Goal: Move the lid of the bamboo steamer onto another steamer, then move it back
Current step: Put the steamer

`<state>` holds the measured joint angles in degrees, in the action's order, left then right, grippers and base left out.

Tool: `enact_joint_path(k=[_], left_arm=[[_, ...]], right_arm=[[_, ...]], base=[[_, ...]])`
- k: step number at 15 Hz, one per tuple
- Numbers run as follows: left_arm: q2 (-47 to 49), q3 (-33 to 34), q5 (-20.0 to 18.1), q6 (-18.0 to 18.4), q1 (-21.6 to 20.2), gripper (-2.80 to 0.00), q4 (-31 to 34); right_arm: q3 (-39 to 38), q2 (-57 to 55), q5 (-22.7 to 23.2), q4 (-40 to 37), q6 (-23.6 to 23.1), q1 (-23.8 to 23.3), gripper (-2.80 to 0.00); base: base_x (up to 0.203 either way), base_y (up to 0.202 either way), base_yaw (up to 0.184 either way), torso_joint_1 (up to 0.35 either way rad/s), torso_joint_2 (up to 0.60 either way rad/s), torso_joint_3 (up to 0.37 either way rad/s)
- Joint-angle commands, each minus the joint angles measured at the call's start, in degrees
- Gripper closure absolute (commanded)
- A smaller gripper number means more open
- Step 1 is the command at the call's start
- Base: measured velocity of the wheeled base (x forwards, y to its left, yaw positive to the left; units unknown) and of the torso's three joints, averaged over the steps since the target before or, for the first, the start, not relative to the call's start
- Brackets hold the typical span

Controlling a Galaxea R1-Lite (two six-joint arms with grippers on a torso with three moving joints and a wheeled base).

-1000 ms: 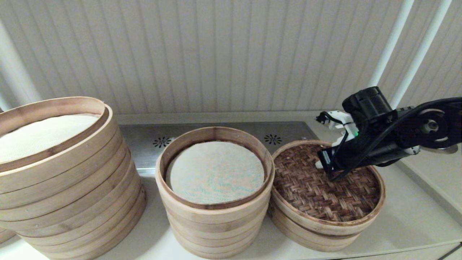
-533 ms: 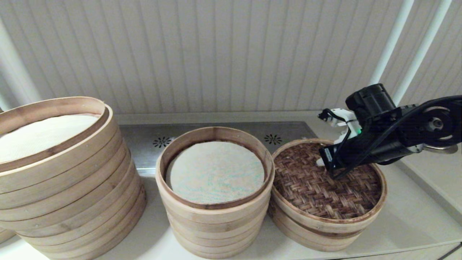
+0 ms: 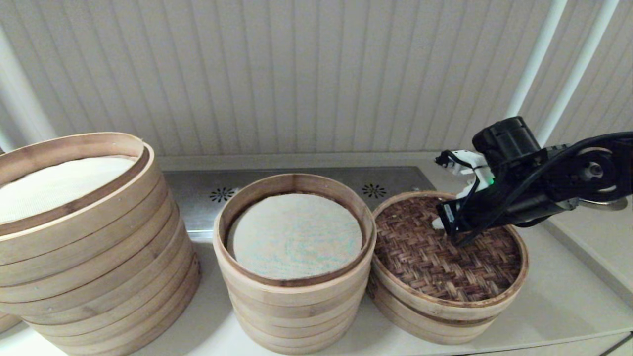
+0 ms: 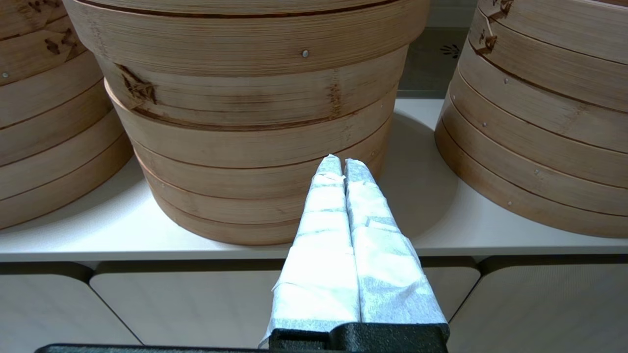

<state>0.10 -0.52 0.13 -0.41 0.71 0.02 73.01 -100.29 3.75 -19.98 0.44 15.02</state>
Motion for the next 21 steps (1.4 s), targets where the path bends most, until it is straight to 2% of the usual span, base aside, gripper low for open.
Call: enact_joint_path(k=[1, 3, 9, 21], left_arm=[[0.0, 0.0, 0.0, 0.0, 0.0, 0.00, 0.0], [0.0, 0.0, 0.0, 0.0, 0.0, 0.00, 0.1], [0.0, 0.0, 0.0, -0.1, 0.0, 0.00, 0.0], [0.0, 0.0, 0.0, -0.1, 0.0, 0.00, 0.0]], right_arm=[[-0.2, -0.8, 3.2, -0.1, -0.1, -0.9, 0.00], [-0.1, -1.3, 8.0, -0.1, -0.3, -2.2, 0.00], [0.2, -1.7, 9.9, -0.2, 0.0, -2.5, 0.00], [1.3, -1.0, 10.6, -0.5, 0.8, -3.2, 0.00]], base=[[0.000, 0.000, 0.000, 0.000, 0.00, 0.000], [0.000, 0.000, 0.000, 0.000, 0.00, 0.000], [0.000, 0.000, 0.000, 0.000, 0.00, 0.000], [0.000, 0.000, 0.000, 0.000, 0.00, 0.000]])
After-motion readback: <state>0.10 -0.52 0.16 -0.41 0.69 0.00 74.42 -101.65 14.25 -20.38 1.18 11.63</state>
